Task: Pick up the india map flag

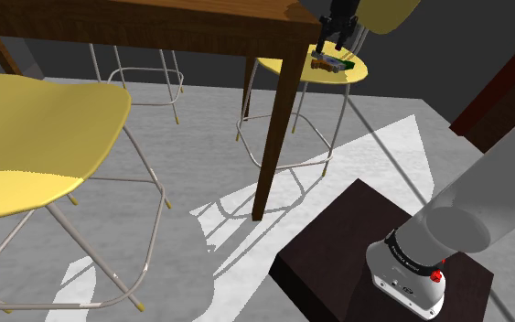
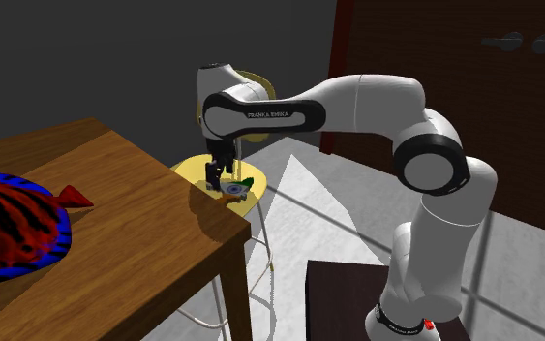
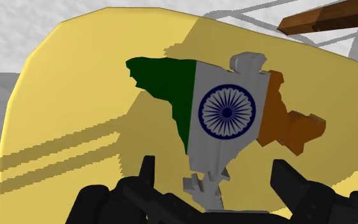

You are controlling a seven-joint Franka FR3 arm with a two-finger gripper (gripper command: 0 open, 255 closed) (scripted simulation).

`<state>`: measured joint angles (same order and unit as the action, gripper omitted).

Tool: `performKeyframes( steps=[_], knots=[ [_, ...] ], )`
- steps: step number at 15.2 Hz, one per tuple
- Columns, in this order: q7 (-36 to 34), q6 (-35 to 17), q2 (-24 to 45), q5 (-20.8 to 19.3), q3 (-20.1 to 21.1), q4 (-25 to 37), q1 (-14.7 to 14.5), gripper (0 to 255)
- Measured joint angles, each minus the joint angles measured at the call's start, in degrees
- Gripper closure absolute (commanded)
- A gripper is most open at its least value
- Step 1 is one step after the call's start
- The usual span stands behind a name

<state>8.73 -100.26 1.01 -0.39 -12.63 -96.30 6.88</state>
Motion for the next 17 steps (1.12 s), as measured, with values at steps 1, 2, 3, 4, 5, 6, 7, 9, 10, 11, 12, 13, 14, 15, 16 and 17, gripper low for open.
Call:
performKeyframes(
  steps=[1, 2, 3, 4, 5, 6, 7, 9, 10, 11, 12, 13, 14, 15, 16, 17],
  knots=[
    [0.0, -0.7, -0.2, 0.0, 0.0, -0.9, 0.0, 0],
    [-0.1, -1.5, 0.0, 0.0, 0.0, -1.5, 0.0, 0],
    [0.0, -2.1, -0.1, 0.0, 0.0, -2.2, 0.0, 0],
    [0.0, -2.4, -0.2, 0.0, 0.0, -2.4, 0.0, 255],
    [0.0, -2.6, -0.4, 0.1, 0.1, -2.4, -0.1, 255],
    [-0.1, -2.5, -0.3, 0.1, 0.1, -2.2, -0.1, 255],
    [-0.1, -2.5, -0.1, 0.1, 0.1, -2.2, -0.1, 255],
    [-0.2, -2.5, -0.1, 0.0, 0.1, -2.2, -0.1, 255],
    [-0.2, -2.5, -0.1, 0.0, 0.1, -2.2, -0.1, 255],
    [-0.2, -2.5, -0.1, 0.0, 0.1, -2.2, -0.1, 255],
    [-0.2, -2.4, -0.1, 0.0, 0.1, -2.1, -0.1, 255],
    [-0.2, -2.3, 0.0, 0.0, 0.1, -2.0, -0.1, 255],
    [-0.1, -2.6, -0.2, 0.0, 0.1, -2.4, -0.1, 255],
    [-0.1, -2.4, -0.3, 0.0, 0.1, -2.3, -0.1, 255],
    [0.0, -1.8, -0.1, 0.0, 0.0, -1.7, 0.0, 255],
    [0.0, -1.1, -0.1, 0.0, 0.0, -1.1, 0.0, 255]
  ],
)
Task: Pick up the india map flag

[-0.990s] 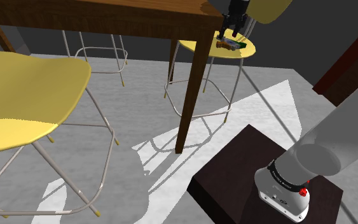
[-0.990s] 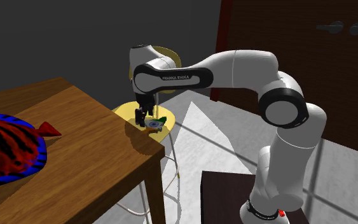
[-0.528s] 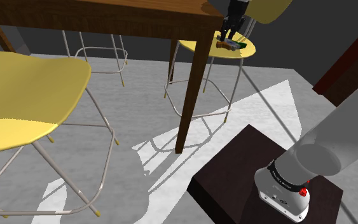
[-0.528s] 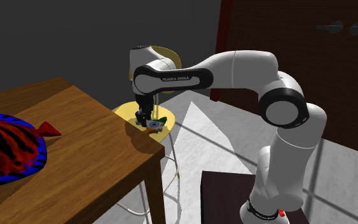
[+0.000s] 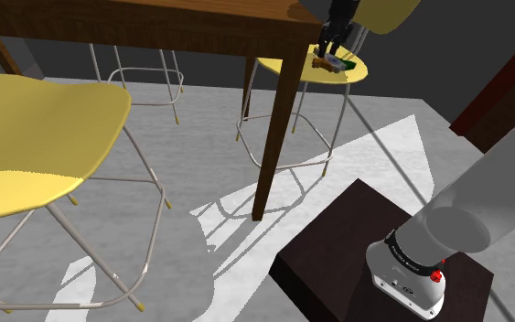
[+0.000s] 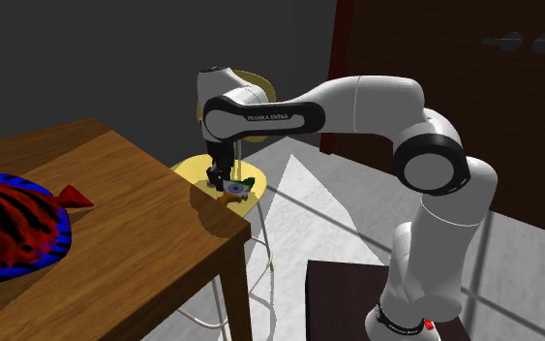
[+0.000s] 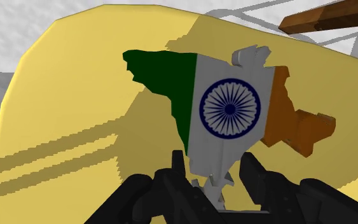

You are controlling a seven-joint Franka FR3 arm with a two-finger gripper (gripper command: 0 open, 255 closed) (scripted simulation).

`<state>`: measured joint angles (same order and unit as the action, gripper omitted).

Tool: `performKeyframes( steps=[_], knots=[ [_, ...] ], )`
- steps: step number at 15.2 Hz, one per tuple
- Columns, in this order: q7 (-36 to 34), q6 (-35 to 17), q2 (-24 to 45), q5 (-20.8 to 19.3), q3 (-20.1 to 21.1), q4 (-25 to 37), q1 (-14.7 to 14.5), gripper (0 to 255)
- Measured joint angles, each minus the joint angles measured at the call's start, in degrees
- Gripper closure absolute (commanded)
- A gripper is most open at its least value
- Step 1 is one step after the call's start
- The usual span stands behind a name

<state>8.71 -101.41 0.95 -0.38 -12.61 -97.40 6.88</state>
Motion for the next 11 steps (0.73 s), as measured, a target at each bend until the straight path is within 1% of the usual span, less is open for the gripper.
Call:
performKeyframes(
  steps=[11],
  knots=[
    [0.3, 8.7, 1.6, 0.4, -0.1, 10.2, 0.2, 255]
  ],
)
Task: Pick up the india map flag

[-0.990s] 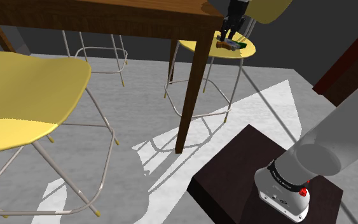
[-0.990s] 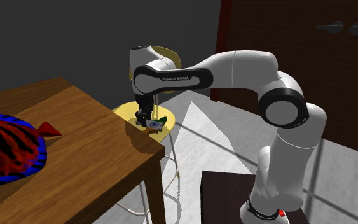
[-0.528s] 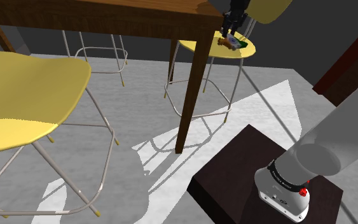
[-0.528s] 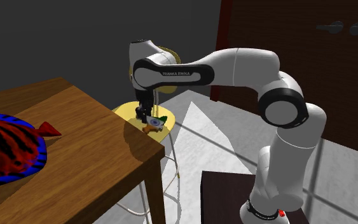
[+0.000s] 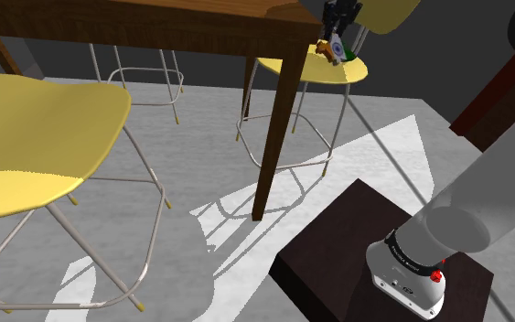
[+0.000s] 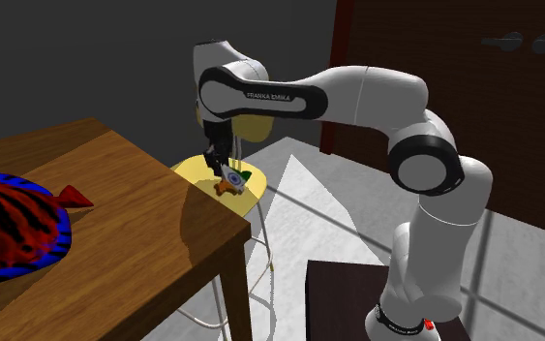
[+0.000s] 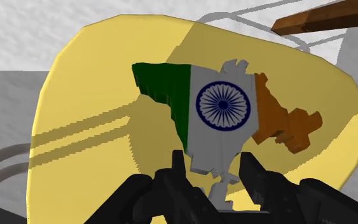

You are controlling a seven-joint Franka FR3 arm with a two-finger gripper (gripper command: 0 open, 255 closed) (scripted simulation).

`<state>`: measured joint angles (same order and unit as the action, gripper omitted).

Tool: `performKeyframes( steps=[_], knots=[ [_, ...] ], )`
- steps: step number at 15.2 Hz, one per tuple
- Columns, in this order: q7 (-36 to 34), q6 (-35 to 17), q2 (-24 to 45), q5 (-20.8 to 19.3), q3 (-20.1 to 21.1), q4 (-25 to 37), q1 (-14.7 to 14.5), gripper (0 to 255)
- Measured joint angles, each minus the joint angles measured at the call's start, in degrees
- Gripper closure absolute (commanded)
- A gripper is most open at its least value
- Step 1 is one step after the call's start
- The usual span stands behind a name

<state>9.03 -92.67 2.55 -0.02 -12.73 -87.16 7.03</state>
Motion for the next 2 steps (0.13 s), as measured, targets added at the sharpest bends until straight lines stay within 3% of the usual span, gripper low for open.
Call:
performKeyframes(
  steps=[2],
  knots=[
    [0.0, 1.4, 0.3, 0.1, 0.0, 1.7, 0.0, 255]
  ],
)
